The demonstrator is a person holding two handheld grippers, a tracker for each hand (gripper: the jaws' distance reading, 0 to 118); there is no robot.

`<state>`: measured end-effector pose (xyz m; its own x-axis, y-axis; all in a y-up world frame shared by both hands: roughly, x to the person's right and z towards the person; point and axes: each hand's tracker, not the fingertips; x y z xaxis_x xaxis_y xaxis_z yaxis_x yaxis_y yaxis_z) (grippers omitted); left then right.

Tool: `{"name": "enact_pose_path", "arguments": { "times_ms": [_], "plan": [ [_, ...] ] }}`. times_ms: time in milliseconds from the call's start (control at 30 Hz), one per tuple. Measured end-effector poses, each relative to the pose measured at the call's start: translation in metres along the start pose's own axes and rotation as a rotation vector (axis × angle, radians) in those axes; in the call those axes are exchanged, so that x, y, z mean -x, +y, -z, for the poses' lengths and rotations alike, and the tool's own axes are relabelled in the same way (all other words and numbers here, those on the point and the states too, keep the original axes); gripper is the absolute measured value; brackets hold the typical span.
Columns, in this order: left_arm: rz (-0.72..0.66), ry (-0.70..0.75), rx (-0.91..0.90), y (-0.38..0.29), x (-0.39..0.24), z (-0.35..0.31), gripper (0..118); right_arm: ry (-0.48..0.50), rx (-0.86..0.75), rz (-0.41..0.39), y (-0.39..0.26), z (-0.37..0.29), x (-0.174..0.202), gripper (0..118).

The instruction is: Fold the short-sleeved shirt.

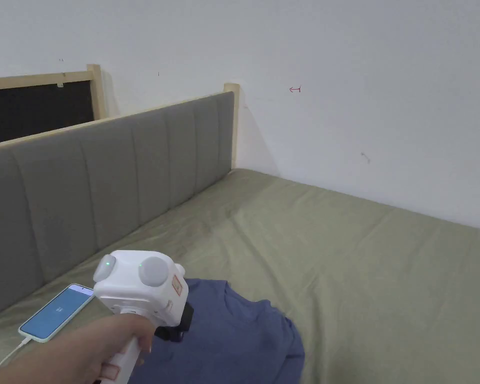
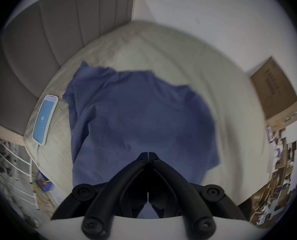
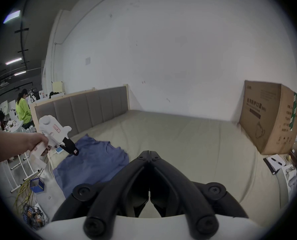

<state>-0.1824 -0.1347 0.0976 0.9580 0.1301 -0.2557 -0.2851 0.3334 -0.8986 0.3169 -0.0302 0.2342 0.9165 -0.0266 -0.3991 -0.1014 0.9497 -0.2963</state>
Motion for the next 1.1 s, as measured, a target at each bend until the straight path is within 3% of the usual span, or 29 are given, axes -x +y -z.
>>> {"name": "enact_pose_path", "arguments": {
  "times_ms": [33,67,100,167,333,433,500,533,600,633,767,933,1100],
  "plan": [
    [0.018,0.015,0.011,0.001,0.000,0.015,0,-0.008,0.025,0.006,-0.001,0.004,-0.006,0],
    [0.024,0.030,0.009,0.003,-0.001,0.026,8,-0.017,0.042,0.005,-0.003,0.008,-0.011,0],
    [0.012,0.021,0.008,0.008,-0.001,0.038,34,-0.026,0.062,0.003,-0.004,0.012,-0.016,0],
    [-0.026,0.010,0.044,0.011,0.003,0.059,116,-0.041,0.093,-0.005,-0.005,0.021,-0.023,0],
    [-0.032,0.016,0.087,0.015,0.006,0.100,112,-0.023,0.055,0.001,-0.009,0.026,-0.026,0],
    [0.090,0.095,0.099,0.007,-0.008,0.117,113,-0.011,0.065,-0.002,-0.011,0.030,-0.021,0],
    [0.070,0.114,0.045,0.000,-0.014,0.112,104,0.002,0.081,-0.003,-0.013,0.032,-0.019,0],
    [0.071,0.099,0.034,-0.003,-0.016,0.106,91,0.006,0.088,-0.001,-0.015,0.033,-0.018,0],
    [0.116,0.058,-0.012,-0.007,-0.026,0.085,22,0.006,0.099,0.005,-0.017,0.034,-0.019,0],
    [0.118,0.063,-0.022,-0.009,-0.027,0.075,0,0.005,0.104,0.015,-0.018,0.033,-0.019,0],
    [0.053,0.046,-0.066,-0.001,-0.013,0.030,0,0.024,0.089,0.074,-0.015,0.022,-0.023,0],
    [-0.008,-0.055,-0.278,0.024,-0.027,-0.094,0,0.026,0.037,0.078,-0.007,-0.007,-0.032,0],
    [0.167,-0.130,-0.553,0.024,-0.104,-0.237,0,0.015,-0.020,0.105,-0.003,-0.038,-0.049,0]
  ]
}}
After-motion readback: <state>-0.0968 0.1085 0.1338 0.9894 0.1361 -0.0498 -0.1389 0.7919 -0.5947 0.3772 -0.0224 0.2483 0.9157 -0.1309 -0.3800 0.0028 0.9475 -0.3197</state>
